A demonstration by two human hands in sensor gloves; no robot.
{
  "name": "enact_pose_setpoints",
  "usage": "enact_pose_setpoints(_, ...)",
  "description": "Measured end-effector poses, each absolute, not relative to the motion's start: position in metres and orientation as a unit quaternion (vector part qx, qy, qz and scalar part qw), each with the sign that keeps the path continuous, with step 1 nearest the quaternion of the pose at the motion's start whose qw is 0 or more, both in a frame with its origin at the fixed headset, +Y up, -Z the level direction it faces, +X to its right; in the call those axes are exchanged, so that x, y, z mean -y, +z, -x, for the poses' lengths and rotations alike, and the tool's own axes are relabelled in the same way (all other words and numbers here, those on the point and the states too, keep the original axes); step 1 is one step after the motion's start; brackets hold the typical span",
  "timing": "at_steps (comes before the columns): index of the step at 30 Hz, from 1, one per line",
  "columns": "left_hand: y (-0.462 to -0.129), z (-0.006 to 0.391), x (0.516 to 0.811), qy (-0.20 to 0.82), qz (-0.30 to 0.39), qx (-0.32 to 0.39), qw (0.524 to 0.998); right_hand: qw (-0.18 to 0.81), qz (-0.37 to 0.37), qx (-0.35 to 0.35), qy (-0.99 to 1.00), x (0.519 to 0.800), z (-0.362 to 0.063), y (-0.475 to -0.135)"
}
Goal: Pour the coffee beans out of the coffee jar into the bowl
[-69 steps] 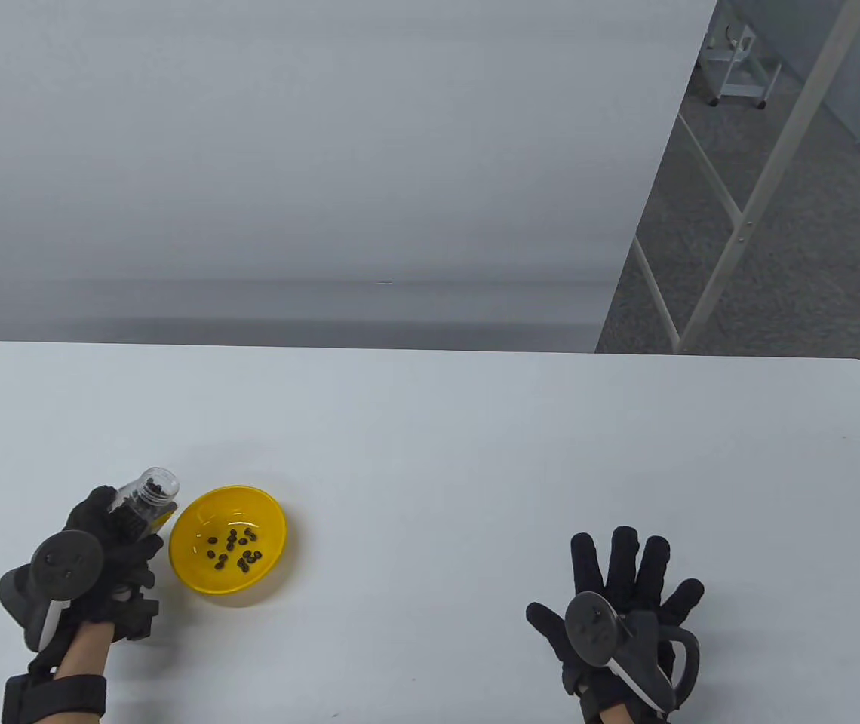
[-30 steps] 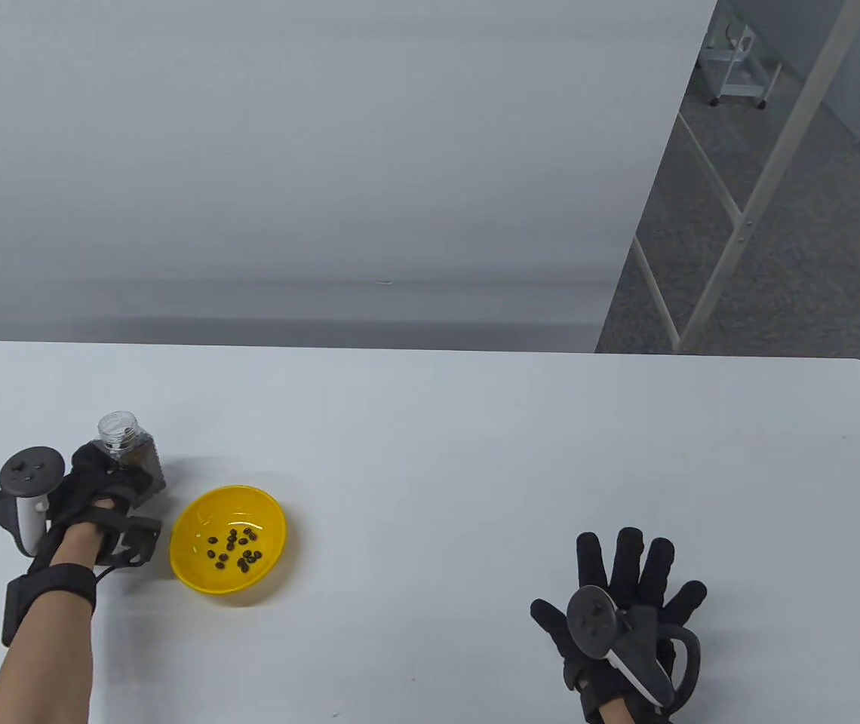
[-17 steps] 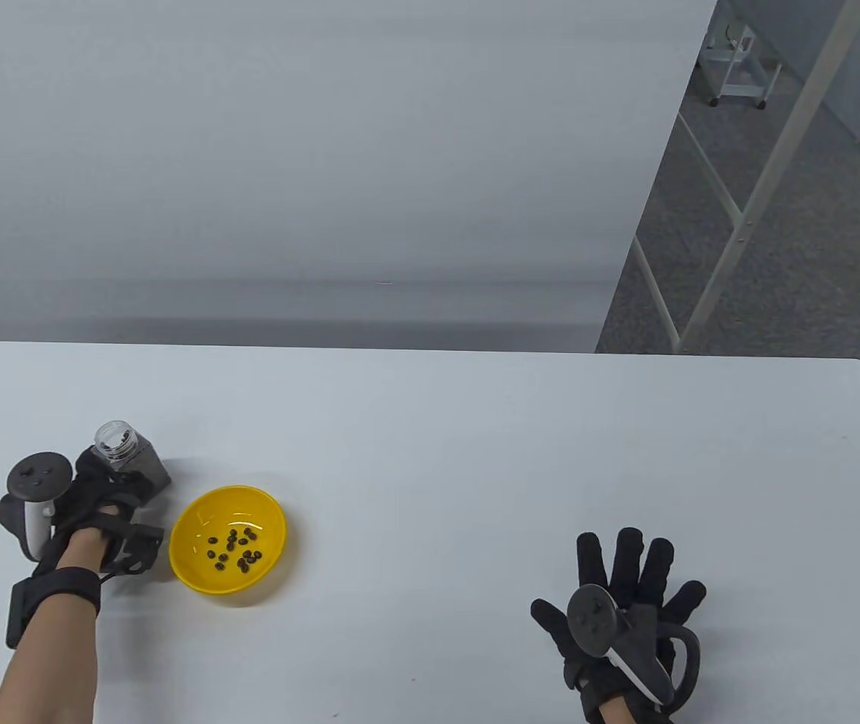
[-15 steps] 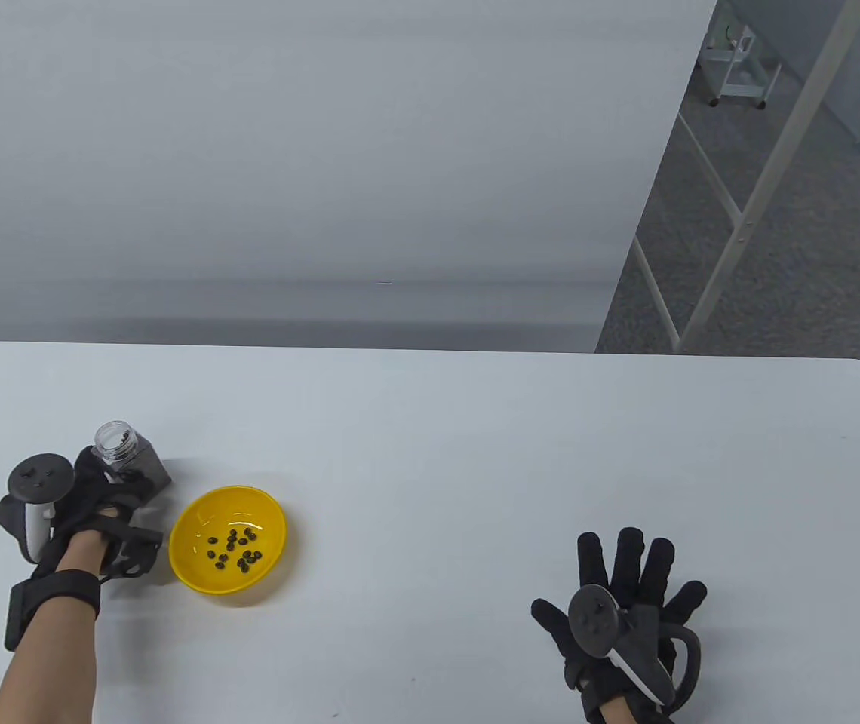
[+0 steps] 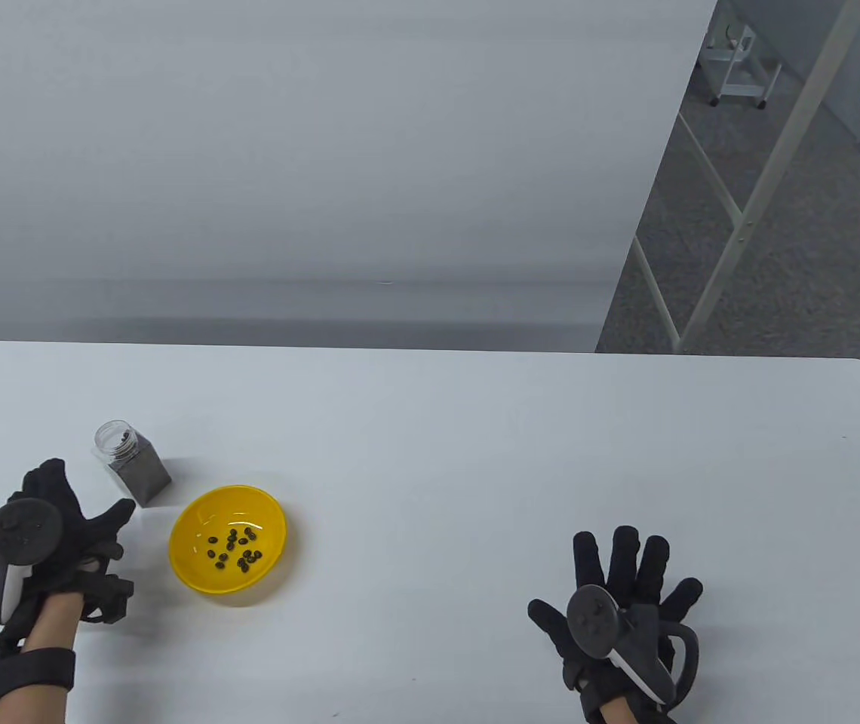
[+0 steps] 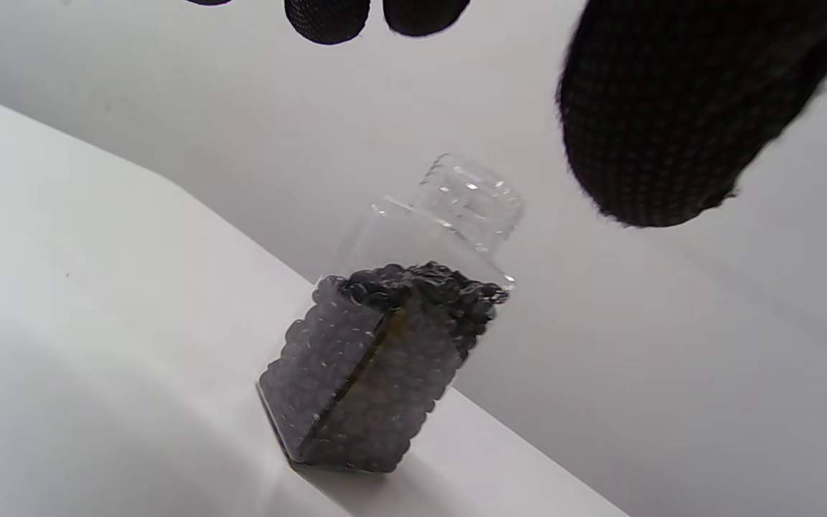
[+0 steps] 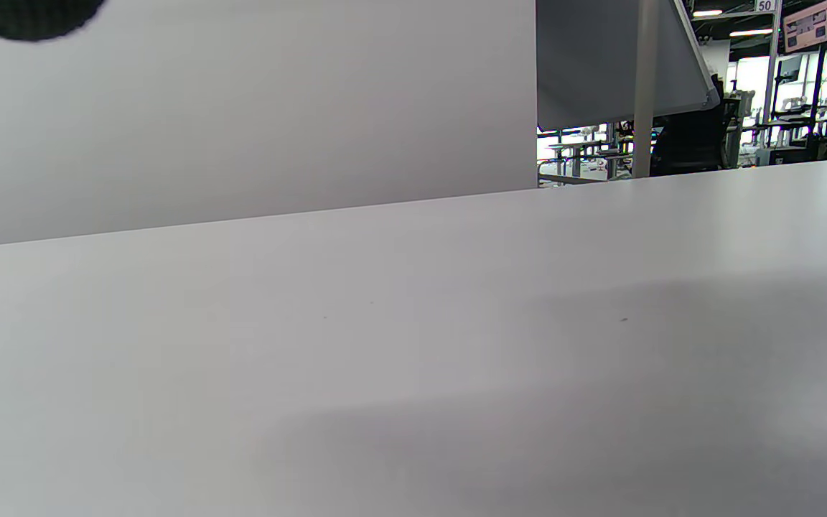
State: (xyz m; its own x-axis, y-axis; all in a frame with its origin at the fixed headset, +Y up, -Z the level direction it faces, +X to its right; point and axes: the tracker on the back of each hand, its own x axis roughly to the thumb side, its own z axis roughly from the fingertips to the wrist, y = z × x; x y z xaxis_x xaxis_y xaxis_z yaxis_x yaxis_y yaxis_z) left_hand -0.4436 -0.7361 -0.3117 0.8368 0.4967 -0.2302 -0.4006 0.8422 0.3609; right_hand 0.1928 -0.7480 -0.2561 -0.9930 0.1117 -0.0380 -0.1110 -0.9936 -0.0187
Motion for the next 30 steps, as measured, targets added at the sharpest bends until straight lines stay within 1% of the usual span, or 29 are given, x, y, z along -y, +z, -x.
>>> enact_pose_setpoints(3,-0.293,0.426,0.725,0.196,-0.168,-0.124,0.958,0.054,0.014,0.008,0.998,0.748,-0.191,-0.255)
enact_pose_setpoints(8,-0.269,0.392,0.711,0.195,-0.186,-0.071,0.960,0.051,0.005,0.008,0.999,0.747,-0.185,-0.254)
enact_pose_setpoints(13,-0.257,0.356,0.698,0.183,-0.192,-0.004,0.964,0.054,-0.002,0.009,0.998,0.746,-0.181,-0.251)
enact_pose_setpoints(16,-0.253,0.332,0.694,0.155,-0.197,0.036,0.967,0.055,-0.005,0.009,0.998,0.745,-0.181,-0.251)
enact_pose_setpoints(18,-0.251,0.313,0.693,0.154,-0.198,0.056,0.966,0.052,-0.007,0.008,0.999,0.745,-0.180,-0.250)
enact_pose_setpoints(23,-0.251,0.277,0.697,0.150,-0.174,0.091,0.969,0.051,-0.014,0.006,0.999,0.746,-0.176,-0.248)
enact_pose_setpoints(26,-0.252,0.257,0.704,0.141,-0.157,0.113,0.971,0.047,-0.018,0.000,0.999,0.749,-0.173,-0.249)
enact_pose_setpoints(30,-0.257,0.242,0.720,0.122,-0.126,0.125,0.977,0.038,-0.025,-0.006,0.999,0.752,-0.169,-0.253)
